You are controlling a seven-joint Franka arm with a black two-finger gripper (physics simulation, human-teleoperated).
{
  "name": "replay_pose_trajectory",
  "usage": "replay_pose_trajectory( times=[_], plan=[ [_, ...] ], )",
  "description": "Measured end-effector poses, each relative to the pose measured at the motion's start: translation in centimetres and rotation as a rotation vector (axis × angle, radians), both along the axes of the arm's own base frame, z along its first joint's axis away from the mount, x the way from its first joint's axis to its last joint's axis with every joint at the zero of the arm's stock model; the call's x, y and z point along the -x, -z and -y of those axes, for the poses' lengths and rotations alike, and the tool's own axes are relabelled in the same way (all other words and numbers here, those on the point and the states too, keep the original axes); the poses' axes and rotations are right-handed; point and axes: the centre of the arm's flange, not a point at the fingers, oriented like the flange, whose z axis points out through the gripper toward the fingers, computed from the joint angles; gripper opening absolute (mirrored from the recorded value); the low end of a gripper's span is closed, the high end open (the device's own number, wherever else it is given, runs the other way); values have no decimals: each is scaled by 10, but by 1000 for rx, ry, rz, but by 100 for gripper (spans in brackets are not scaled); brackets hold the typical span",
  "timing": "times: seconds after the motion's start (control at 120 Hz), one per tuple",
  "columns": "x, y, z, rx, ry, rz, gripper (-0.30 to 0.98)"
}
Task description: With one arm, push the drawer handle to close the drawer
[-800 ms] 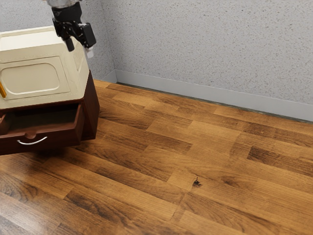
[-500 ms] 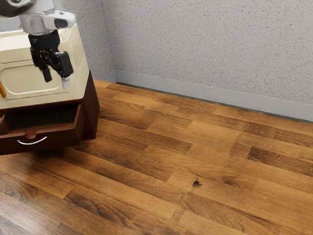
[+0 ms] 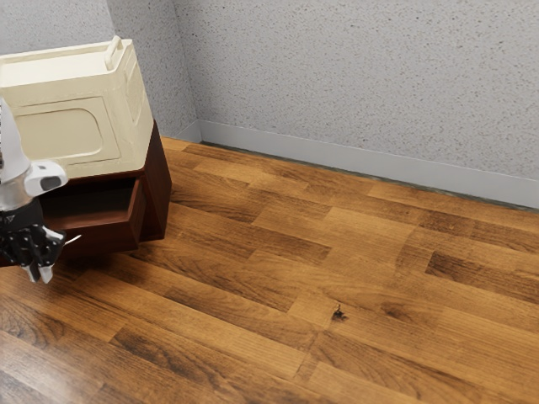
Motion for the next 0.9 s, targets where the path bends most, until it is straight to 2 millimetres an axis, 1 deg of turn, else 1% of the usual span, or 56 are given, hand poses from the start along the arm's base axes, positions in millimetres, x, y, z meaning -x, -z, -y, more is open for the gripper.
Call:
replay_pose_trajectory(
  times=[0.083,0.183,0.35,0.475,0.7,0.8,0.9],
  plan=[
    [-6,19,-6,-21,-59,21,0],
    [-19,32,-11,-41,-113,56,-4],
    [-38,55,-26,-52,-193,85,-8],
    [-46,71,-45,-57,-251,107,-9],
    [-56,79,-70,-105,-284,158,-10],
    [-63,78,-77,-121,-288,183,-10],
    [-71,81,-81,-133,-286,203,-10]
  ],
)
